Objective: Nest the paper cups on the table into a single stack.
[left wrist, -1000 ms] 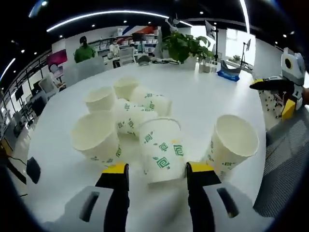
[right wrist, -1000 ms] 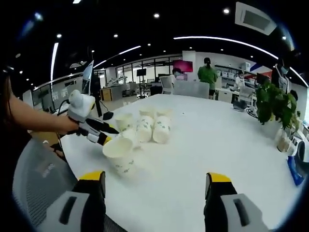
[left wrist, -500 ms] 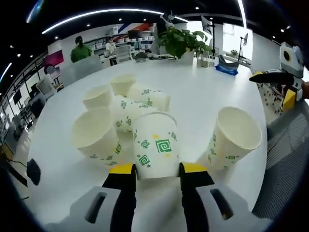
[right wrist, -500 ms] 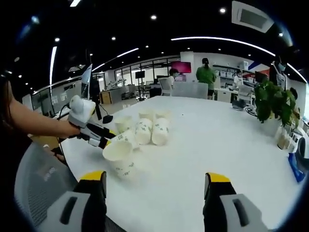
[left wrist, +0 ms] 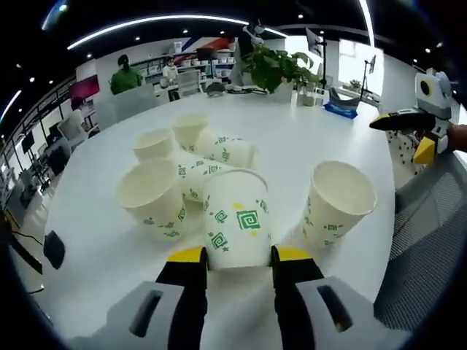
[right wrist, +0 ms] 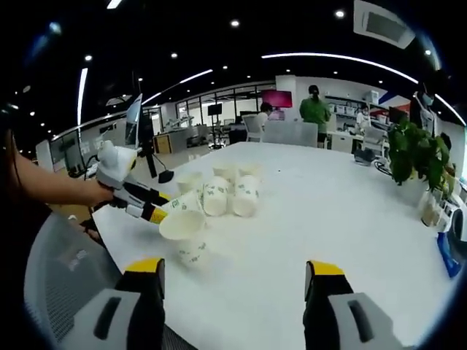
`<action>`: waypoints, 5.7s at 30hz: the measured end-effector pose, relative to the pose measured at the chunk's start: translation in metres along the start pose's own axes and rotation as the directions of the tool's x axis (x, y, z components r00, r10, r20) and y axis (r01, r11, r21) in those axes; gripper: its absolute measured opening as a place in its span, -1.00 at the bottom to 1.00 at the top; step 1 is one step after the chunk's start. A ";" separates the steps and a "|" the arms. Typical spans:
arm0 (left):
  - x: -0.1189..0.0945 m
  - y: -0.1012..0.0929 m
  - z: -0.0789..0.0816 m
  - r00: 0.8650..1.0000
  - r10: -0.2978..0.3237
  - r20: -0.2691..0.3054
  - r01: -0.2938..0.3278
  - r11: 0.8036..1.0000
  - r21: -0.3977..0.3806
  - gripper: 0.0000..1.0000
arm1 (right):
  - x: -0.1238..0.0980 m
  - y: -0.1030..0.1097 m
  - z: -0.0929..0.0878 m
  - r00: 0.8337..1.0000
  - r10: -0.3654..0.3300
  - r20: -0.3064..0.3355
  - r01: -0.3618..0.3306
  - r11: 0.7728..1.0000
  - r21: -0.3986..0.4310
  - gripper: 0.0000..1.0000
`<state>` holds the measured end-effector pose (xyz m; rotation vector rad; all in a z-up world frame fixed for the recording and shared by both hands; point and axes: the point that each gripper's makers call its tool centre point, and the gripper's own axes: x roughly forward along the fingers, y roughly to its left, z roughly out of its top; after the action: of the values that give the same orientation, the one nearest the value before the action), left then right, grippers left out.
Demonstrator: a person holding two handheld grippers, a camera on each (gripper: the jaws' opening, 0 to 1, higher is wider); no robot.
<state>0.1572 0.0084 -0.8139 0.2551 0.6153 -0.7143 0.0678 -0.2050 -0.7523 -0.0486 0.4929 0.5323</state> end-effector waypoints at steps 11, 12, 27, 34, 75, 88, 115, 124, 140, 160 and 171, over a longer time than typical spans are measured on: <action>-0.023 -0.008 0.016 0.999 -0.020 0.043 0.020 1.000 0.007 -0.35 | -0.003 0.008 0.006 1.000 0.017 -0.012 -0.017 0.999 -0.043 0.44; -0.028 -0.012 0.020 0.999 -0.026 0.047 0.025 0.999 0.026 -0.35 | -0.003 0.007 0.008 1.000 0.015 -0.013 -0.016 0.999 -0.047 0.40; -0.084 -0.029 0.049 0.988 -0.031 0.148 0.024 0.998 0.049 -0.36 | 0.002 0.062 0.079 0.977 0.207 0.058 -0.203 0.976 -0.075 0.05; -0.093 -0.051 0.060 0.982 -0.085 0.168 0.071 0.993 0.090 -0.36 | 0.010 0.087 0.091 0.949 0.308 0.067 -0.304 0.951 -0.062 0.02; -0.095 -0.120 0.067 0.943 -0.281 0.180 0.226 0.934 0.277 -0.35 | 0.017 0.126 0.104 0.820 0.567 0.075 -0.568 0.793 0.220 -1.00; -0.095 -0.113 0.068 0.937 -0.255 0.239 0.205 0.955 0.214 0.09 | 0.014 0.129 0.113 0.837 0.540 0.086 -0.547 0.821 0.165 -1.00; -0.116 -0.091 0.055 0.945 -0.133 0.300 0.113 0.990 0.081 0.89 | 0.037 0.098 0.103 0.944 0.327 -0.047 -0.331 0.933 -0.139 -1.00; -0.119 -0.094 0.054 0.943 -0.127 0.308 0.105 0.991 0.087 0.95 | 0.046 0.095 0.097 0.951 0.301 -0.074 -0.310 0.931 -0.191 -1.00; -0.123 -0.088 0.053 0.941 -0.112 0.320 0.096 0.993 0.066 0.96 | 0.071 0.103 0.067 0.941 0.290 -0.177 -0.331 0.898 -0.290 -1.00; -0.127 -0.091 0.049 0.945 -0.118 0.305 0.101 0.992 0.070 0.96 | 0.094 0.106 0.044 0.921 0.333 -0.203 -0.360 0.926 -0.113 -1.00; -0.130 -0.095 0.048 0.946 -0.128 0.298 0.108 0.991 0.083 0.96 | 0.099 0.121 0.034 0.893 0.399 -0.208 -0.405 0.914 0.017 -0.97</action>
<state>0.0372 -0.0124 -0.6985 0.1648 0.3167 -0.8710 0.0961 -0.0481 -0.7585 -0.0278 0.7069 0.9485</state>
